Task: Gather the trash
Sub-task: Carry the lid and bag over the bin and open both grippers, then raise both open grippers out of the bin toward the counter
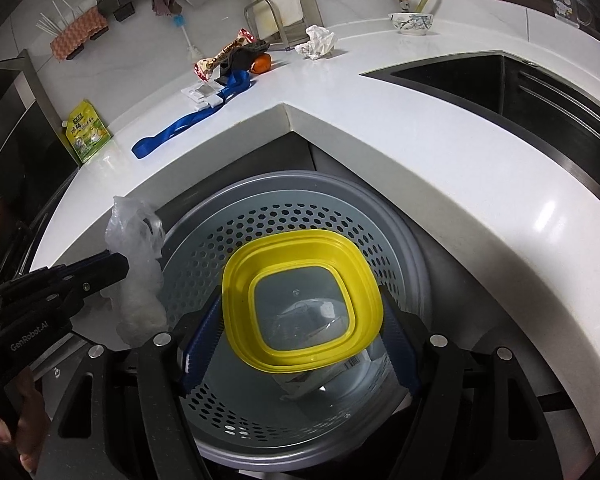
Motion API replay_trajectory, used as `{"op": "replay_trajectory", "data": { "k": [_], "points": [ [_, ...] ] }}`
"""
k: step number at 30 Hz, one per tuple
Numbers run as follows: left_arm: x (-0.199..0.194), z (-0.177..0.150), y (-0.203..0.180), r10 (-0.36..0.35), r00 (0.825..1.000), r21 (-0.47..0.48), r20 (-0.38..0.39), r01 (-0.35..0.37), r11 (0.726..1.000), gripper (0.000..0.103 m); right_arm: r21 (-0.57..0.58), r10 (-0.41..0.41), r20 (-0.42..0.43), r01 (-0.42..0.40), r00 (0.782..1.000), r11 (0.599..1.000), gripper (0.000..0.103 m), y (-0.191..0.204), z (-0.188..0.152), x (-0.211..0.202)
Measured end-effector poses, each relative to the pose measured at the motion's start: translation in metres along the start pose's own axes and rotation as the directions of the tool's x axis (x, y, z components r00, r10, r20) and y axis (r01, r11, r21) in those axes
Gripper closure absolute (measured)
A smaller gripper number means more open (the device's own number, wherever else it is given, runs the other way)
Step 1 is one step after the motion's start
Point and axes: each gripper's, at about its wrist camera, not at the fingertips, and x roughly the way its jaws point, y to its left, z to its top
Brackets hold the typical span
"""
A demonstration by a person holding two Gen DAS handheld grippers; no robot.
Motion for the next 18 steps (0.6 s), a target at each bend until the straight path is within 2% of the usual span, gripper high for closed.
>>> {"op": "replay_trajectory", "data": {
  "k": [1,2,3,8,18],
  "points": [
    [-0.001,0.000,-0.001,0.004,1.000,0.002,0.003,-0.004,1.000,0.071,0.001,-0.004,0.002,0.004,1.000,1.000,0.033,0.000,0.000,0.000],
    [-0.002,0.000,-0.001,0.009,1.000,0.004,0.009,-0.009,1.000,0.053,0.004,-0.007,0.004,0.007,1.000,1.000,0.032,-0.001,0.000,-0.001],
    [-0.003,0.000,-0.001,0.014,1.000,0.003,0.020,-0.014,1.000,0.040,0.007,-0.011,0.008,0.011,1.000,1.000,0.032,-0.002,0.000,-0.002],
    [-0.005,0.001,0.005,0.032,0.999,-0.012,0.026,-0.032,0.999,0.039,0.027,-0.022,0.024,0.022,0.999,0.999,0.027,-0.007,0.002,-0.008],
    [-0.007,0.002,0.007,0.035,0.999,-0.021,0.029,-0.034,0.999,0.039,0.022,-0.025,0.027,0.025,0.999,0.999,0.027,-0.006,0.002,-0.010]
  ]
}}
